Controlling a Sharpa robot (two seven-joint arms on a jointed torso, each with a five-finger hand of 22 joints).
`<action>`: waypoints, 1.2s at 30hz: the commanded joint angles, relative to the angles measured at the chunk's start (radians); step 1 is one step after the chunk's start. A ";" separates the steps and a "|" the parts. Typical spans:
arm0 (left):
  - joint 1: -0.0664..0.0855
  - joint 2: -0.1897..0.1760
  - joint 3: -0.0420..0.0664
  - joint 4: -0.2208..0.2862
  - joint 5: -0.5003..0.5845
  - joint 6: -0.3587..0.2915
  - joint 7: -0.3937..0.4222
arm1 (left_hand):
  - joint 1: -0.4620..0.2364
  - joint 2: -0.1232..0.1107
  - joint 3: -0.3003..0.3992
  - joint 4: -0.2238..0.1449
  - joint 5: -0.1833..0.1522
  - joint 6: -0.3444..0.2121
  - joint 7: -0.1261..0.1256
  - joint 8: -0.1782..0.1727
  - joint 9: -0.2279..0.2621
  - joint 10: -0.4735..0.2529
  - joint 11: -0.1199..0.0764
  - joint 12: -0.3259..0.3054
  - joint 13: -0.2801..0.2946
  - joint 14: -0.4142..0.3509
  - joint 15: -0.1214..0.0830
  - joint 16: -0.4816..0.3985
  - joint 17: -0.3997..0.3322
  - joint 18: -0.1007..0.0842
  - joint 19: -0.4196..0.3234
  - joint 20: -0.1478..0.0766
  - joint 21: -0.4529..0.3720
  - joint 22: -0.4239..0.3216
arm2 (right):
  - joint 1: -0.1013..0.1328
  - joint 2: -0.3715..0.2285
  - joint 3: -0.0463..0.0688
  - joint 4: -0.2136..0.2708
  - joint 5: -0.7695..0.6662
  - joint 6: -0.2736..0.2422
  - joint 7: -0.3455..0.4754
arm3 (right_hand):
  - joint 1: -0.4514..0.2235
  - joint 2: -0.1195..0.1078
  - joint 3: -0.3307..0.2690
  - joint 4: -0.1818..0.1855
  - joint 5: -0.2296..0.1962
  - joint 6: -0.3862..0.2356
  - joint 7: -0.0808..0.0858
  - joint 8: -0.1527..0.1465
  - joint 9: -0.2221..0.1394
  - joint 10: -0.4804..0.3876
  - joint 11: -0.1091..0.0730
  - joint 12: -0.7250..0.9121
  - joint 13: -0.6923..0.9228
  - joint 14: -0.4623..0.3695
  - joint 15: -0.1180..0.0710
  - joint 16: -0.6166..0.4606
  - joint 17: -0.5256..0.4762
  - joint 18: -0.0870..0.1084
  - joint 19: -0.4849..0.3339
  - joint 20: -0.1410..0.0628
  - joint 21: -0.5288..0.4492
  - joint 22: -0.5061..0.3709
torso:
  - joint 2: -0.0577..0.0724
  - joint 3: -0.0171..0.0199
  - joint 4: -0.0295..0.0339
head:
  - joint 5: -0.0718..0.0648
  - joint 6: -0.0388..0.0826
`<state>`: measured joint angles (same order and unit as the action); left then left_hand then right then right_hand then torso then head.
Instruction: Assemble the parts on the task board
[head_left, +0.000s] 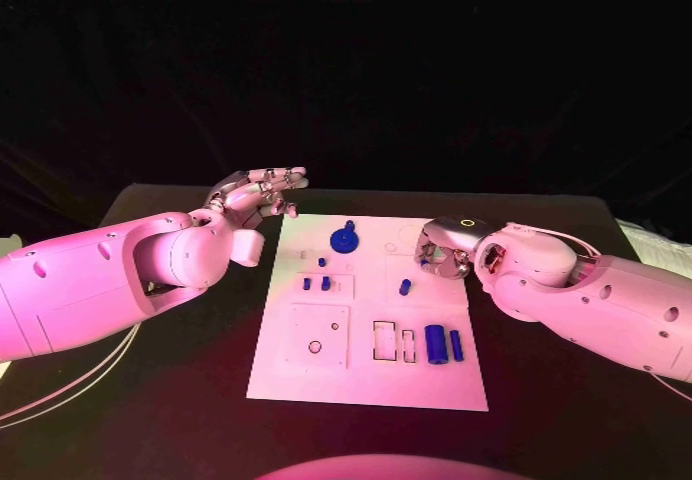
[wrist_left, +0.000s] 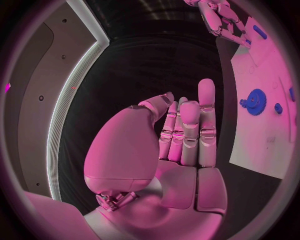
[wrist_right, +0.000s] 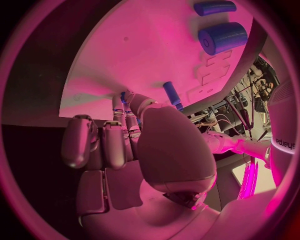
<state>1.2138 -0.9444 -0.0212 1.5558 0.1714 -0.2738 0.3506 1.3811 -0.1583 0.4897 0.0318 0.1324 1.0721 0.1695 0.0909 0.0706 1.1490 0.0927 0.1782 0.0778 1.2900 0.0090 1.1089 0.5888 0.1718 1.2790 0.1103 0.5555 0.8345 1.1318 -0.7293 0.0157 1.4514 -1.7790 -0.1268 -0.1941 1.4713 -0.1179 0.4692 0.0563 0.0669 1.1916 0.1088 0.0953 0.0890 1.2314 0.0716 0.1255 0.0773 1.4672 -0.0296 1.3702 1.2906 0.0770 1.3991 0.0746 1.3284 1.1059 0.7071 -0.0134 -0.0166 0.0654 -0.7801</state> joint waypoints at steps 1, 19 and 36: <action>0.001 0.000 0.001 0.005 0.007 0.002 0.010 | -0.004 -0.002 -0.002 -0.004 0.001 0.003 -0.001 0.005 -0.001 0.005 0.000 0.005 -0.001 0.000 -0.004 0.003 -0.001 0.011 -0.003 -0.007 -0.003 -0.001 | -0.014 -0.001 -0.010 0.002 -0.076 0.066 -0.035 | 0.018 0.014 0.011 -0.016 0.002 0.007 0.000 0.003 0.002 0.044 -0.030 0.000 0.006 0.057 -0.007 0.006 0.001 0.012 0.005 -0.004 0.007 0.003 | 0.000 0.0003 0.0000 | 0.000 -0.001; 0.000 -0.001 0.000 0.003 0.006 0.004 0.000 | 0.000 -0.003 0.000 -0.009 0.003 -0.003 0.001 0.003 -0.003 -0.002 0.002 0.006 -0.003 -0.005 -0.004 0.000 -0.010 0.011 -0.003 -0.008 -0.006 -0.003 | -0.025 -0.038 0.005 0.072 -0.079 -0.078 -0.042 | -0.005 0.015 0.085 -0.059 0.000 0.015 0.006 -0.010 0.006 0.065 -0.025 -0.024 0.004 0.056 -0.005 0.010 0.002 0.010 0.009 -0.004 0.013 0.011 | -0.002 0.0003 0.0000 | -0.002 0.000; -0.001 0.001 0.000 0.000 0.006 0.010 -0.011 | -0.002 -0.004 -0.001 -0.010 0.004 -0.008 0.004 0.001 -0.004 -0.008 0.005 0.006 -0.005 -0.009 -0.002 -0.002 -0.016 0.010 -0.004 -0.007 -0.008 -0.004 | -0.004 -0.094 0.031 0.221 -0.010 -0.131 -0.029 | -0.013 0.011 0.102 -0.070 -0.003 0.015 0.008 -0.015 0.007 0.067 -0.024 -0.032 0.003 0.057 -0.003 0.013 0.005 0.010 0.010 -0.003 0.016 0.015 | 0.000 0.0009 0.0014 | 0.002 -0.003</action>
<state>1.2127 -0.9451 -0.0221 1.5555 0.1736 -0.2742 0.3397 1.3812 -0.1582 0.4894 0.0263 0.1324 1.0683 0.1731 0.0909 0.0685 1.1453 0.0964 0.1782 0.0742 1.2866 0.0056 1.1089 0.5738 0.1715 1.2754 0.1067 0.5517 0.8314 1.1286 -0.8266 0.0464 1.6608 -1.8123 -0.2338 -0.2313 1.4695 -0.1067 0.5196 0.0288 0.0655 1.2041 0.1104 0.0844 0.0958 1.2490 0.0895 0.0973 0.0780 1.4687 -0.0303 1.3789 1.2944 0.0770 1.4039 0.0698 1.3399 1.1200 0.7069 -0.0128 -0.0170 0.0649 -0.7822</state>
